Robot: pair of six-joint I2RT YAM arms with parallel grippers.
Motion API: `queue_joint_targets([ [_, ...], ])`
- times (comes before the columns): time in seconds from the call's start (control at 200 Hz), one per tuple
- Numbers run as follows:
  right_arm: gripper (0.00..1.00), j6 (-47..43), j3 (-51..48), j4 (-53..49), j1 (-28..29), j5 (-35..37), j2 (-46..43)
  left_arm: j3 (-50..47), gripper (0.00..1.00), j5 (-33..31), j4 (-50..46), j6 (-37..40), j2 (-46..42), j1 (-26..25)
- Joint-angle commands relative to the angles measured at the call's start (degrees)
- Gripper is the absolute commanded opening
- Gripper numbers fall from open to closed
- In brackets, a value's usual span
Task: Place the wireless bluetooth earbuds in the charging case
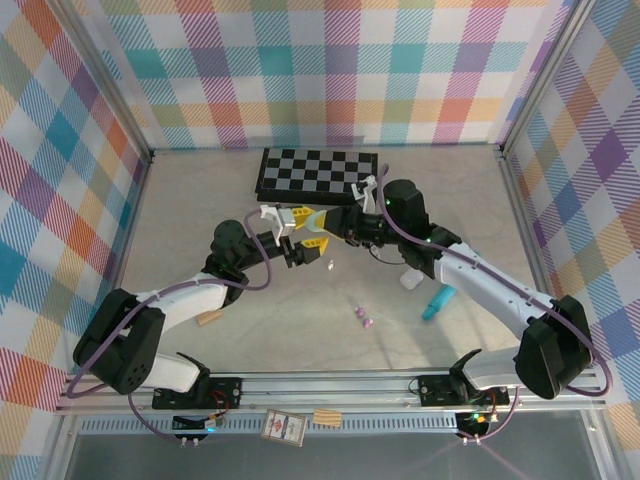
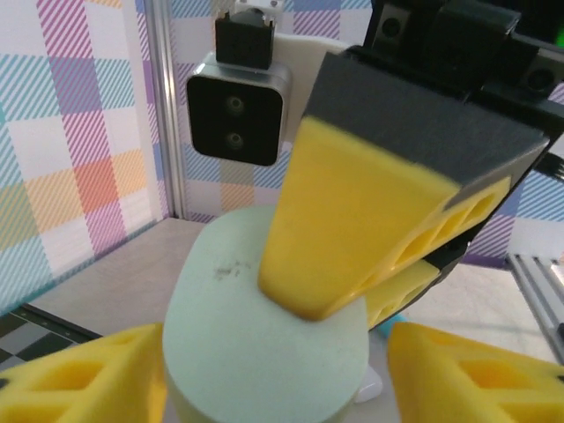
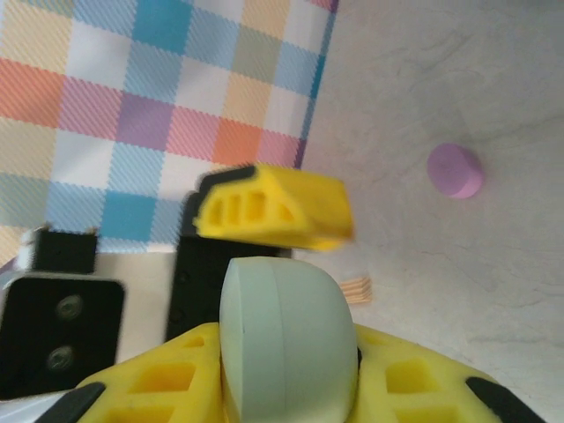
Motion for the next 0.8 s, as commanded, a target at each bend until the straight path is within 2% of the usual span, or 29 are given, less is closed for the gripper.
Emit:
queue_joint_targets([
  [0.0,0.24,-3.9,-1.6,-2.0,-1.1,6.9,-1.7,-0.8,0.87,-1.4,-5.3,4.1,-3.2,-0.3],
  [0.1,0.24,-5.3,-3.5,-3.5,-2.6,11.9,-0.9,-2.4,1.00,-4.6,-11.3,6.6,-5.4,-0.3],
  [0.27,0.23,-8.8,-3.6,-6.6,-4.1,20.3,5.9,-4.5,1.00,-8.4,-20.6,9.6,-8.9,-0.8],
  [0.38,0.24,-9.0,-2.5,-4.7,-4.3,20.9,12.2,-5.5,1.00,-10.3,-24.6,10.7,-10.9,-1.3],
  [0.63,0.24,-8.3,2.9,-1.4,-4.8,19.7,26.8,-7.1,1.00,-14.6,-24.7,8.3,-12.3,-1.7],
  [0.795,0.27,-9.6,6.8,-2.3,-4.9,19.9,32.6,-6.8,1.00,-19.4,-28.5,7.1,-13.6,-1.6],
])
